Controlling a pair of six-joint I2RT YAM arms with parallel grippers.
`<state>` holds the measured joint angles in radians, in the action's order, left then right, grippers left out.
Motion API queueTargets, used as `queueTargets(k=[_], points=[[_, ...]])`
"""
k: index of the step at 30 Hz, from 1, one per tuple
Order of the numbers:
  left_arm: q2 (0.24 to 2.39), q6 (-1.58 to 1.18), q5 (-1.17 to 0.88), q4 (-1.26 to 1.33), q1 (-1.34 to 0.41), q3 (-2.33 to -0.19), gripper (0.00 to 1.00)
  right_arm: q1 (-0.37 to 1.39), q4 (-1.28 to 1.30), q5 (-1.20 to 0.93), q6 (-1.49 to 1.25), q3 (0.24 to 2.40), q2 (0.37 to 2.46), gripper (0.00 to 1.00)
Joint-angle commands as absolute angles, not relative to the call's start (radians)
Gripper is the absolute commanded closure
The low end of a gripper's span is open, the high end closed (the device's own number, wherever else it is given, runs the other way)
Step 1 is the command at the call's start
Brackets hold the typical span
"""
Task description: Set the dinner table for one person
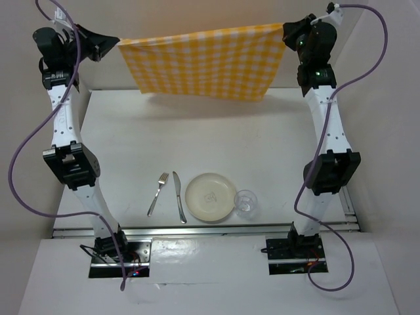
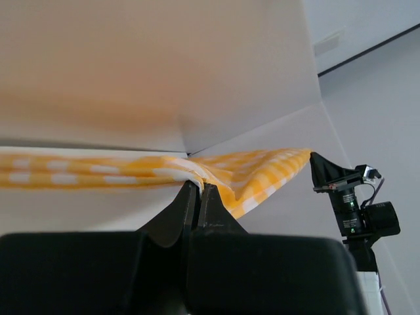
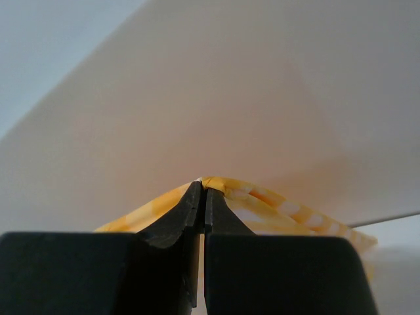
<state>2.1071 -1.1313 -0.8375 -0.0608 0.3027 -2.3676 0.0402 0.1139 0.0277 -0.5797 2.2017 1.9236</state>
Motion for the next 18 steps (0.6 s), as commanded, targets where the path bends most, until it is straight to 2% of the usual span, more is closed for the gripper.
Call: queueTargets(k=[1, 7, 10, 14, 18], points=[[1.976, -1.141, -0.867, 0.057, 0.330, -2.217, 1.00, 0.026, -0.001, 0.031, -0.589, 2.020, 1.795, 1.00], [1.735, -1.083, -0.888, 0.166, 0.350, -1.640, 1.00, 0.026, -0.043, 0.008, -0.650, 1.613, 1.570, 1.00], [1.631, -1.005, -0.888, 0.137, 0.359, -1.411, 1.00, 0.026, -0.032, -0.014, -0.693, 1.403, 1.464, 1.00], [1.557, -0.894, -0.844, 0.002, 0.370, -1.206, 1.00, 0.026, 0.012, -0.061, -0.739, 1.113, 1.352, 1.00], [1.523, -0.856, -0.825, -0.044, 0.370, -1.023, 1.00, 0.026, 0.053, -0.112, -0.750, 0.936, 1.258, 1.00]])
